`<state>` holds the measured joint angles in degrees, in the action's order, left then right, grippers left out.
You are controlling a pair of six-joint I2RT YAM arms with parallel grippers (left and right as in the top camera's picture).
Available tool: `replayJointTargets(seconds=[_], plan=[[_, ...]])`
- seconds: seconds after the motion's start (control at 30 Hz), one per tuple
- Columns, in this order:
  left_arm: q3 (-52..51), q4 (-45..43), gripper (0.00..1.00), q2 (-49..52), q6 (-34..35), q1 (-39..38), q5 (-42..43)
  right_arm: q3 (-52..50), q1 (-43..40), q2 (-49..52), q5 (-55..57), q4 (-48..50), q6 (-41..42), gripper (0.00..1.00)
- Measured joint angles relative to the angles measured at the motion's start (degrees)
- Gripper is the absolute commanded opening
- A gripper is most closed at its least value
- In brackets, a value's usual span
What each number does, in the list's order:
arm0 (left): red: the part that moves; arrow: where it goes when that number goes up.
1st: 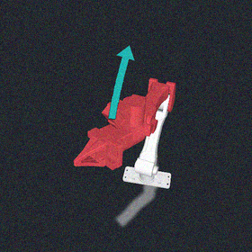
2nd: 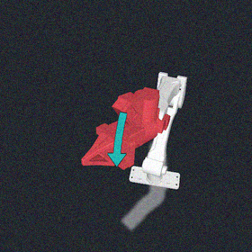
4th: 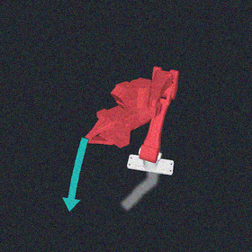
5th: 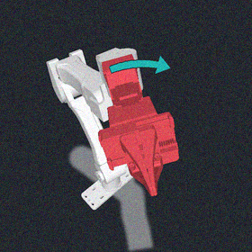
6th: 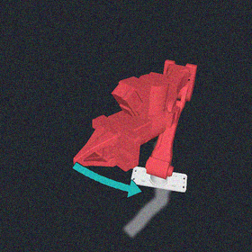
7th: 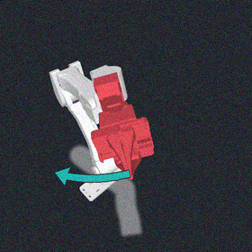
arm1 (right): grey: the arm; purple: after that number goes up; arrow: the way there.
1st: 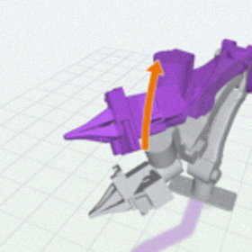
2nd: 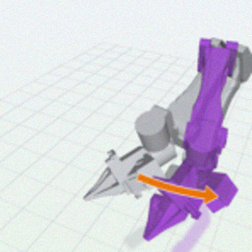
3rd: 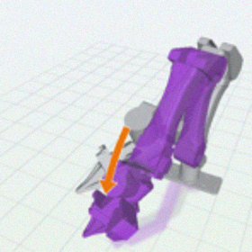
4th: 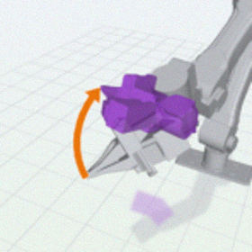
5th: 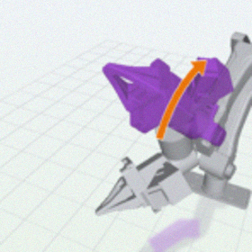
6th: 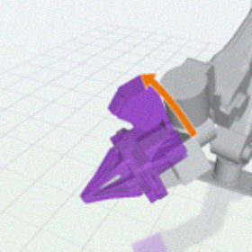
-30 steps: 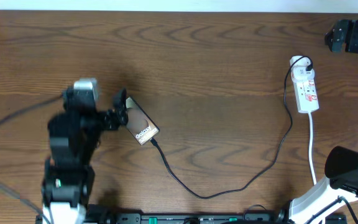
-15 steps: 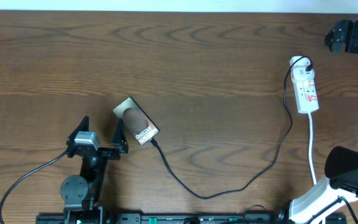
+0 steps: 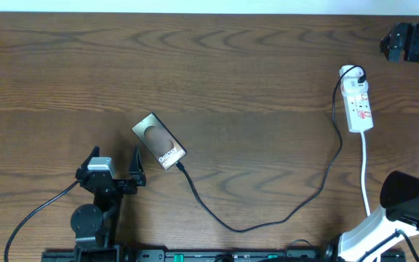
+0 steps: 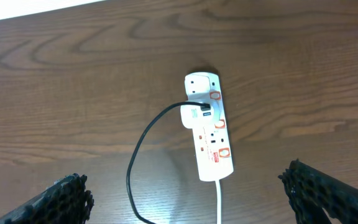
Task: Plug charger to phone and switch on socket
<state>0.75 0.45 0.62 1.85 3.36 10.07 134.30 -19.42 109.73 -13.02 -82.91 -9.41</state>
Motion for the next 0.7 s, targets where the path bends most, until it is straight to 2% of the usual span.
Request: replayJointTargets(seconds=[0.7], plan=[[0.09, 0.17, 0.93, 0.0, -0.81, 0.0, -0.15, 0.0, 0.0, 0.0, 0.0, 0.0, 0.0, 0.99]])
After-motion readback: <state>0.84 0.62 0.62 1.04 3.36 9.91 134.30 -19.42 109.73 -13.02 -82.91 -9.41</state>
